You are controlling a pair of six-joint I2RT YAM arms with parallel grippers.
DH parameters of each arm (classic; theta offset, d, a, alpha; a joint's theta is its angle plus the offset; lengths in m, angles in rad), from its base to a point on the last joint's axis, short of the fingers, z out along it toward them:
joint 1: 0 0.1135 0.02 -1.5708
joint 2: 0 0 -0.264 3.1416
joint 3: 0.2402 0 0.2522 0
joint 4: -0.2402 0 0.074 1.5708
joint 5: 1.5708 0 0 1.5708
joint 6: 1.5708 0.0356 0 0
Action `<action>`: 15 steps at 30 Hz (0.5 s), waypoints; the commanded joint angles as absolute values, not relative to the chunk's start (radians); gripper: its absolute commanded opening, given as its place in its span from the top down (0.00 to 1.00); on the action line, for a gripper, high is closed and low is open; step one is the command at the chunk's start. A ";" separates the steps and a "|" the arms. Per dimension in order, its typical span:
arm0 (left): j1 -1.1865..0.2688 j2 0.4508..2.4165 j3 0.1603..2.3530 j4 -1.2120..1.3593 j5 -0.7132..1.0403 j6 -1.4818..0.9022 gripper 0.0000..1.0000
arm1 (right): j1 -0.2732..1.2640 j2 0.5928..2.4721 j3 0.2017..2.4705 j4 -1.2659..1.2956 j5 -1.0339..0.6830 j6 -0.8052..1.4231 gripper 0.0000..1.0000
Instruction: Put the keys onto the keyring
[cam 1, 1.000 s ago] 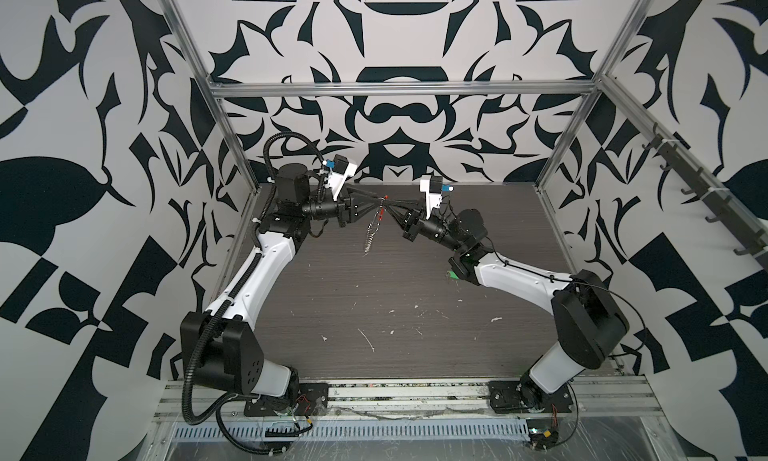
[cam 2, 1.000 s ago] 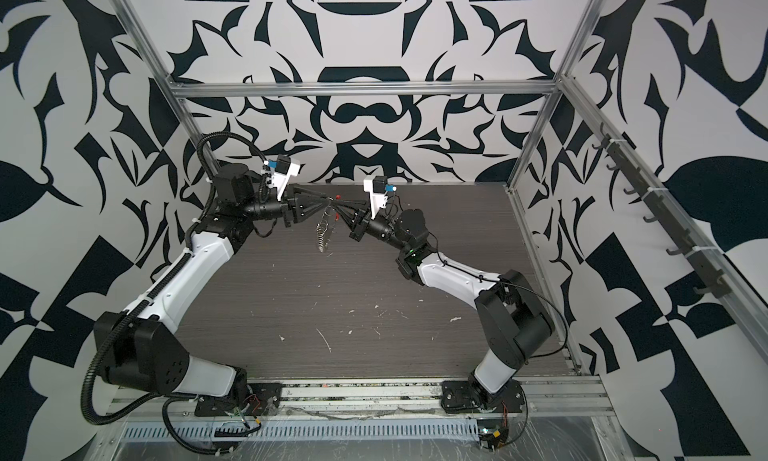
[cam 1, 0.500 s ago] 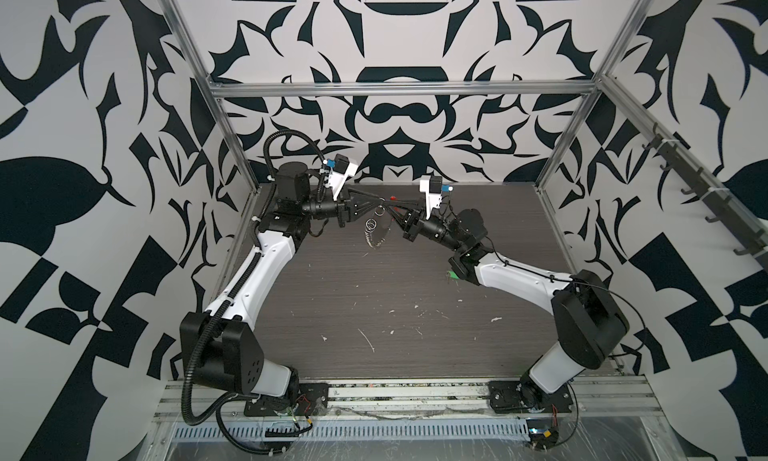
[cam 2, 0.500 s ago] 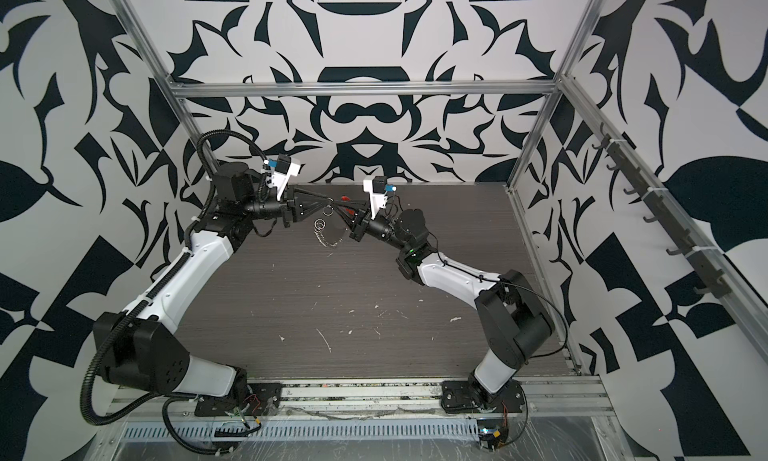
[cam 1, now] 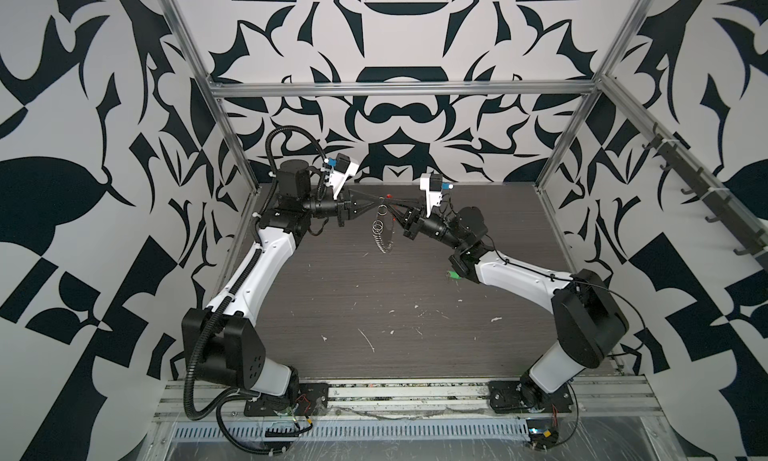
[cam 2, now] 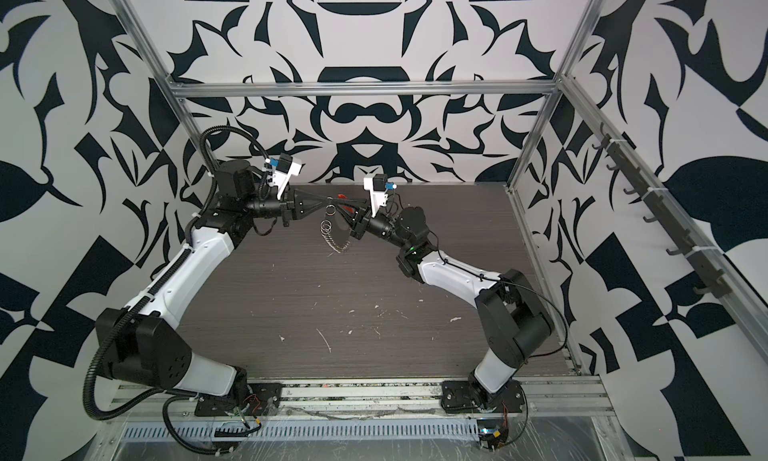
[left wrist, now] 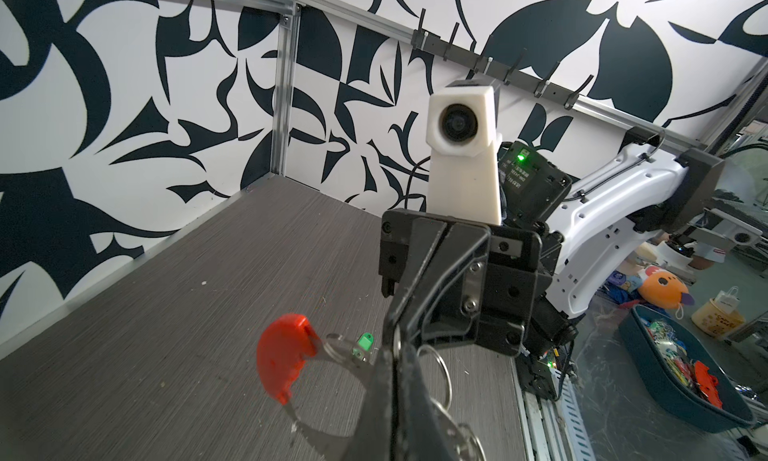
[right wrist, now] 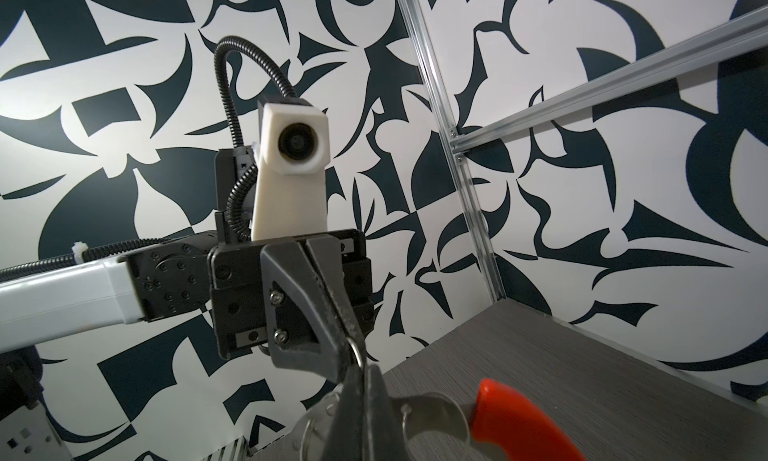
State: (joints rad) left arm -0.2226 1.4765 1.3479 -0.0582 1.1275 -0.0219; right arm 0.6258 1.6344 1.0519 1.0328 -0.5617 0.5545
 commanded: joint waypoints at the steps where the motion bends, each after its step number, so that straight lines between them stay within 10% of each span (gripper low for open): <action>1: -0.219 1.485 1.390 -0.110 1.142 -0.002 1.00 | 0.631 1.622 1.110 1.106 -0.588 0.560 1.00; 9: -0.219 1.469 1.383 -0.116 1.113 0.015 1.00 | 0.620 1.596 1.082 1.063 -0.537 0.558 1.00; 15: -0.227 1.441 1.267 0.096 1.049 -0.092 1.00 | 0.523 1.458 0.966 0.866 -0.438 0.504 0.75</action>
State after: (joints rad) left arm -0.2237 1.4712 1.3117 -0.0254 1.0752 -0.0303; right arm 0.5728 1.5562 0.9985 0.9241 -0.5049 0.5388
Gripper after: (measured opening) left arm 0.042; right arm 0.240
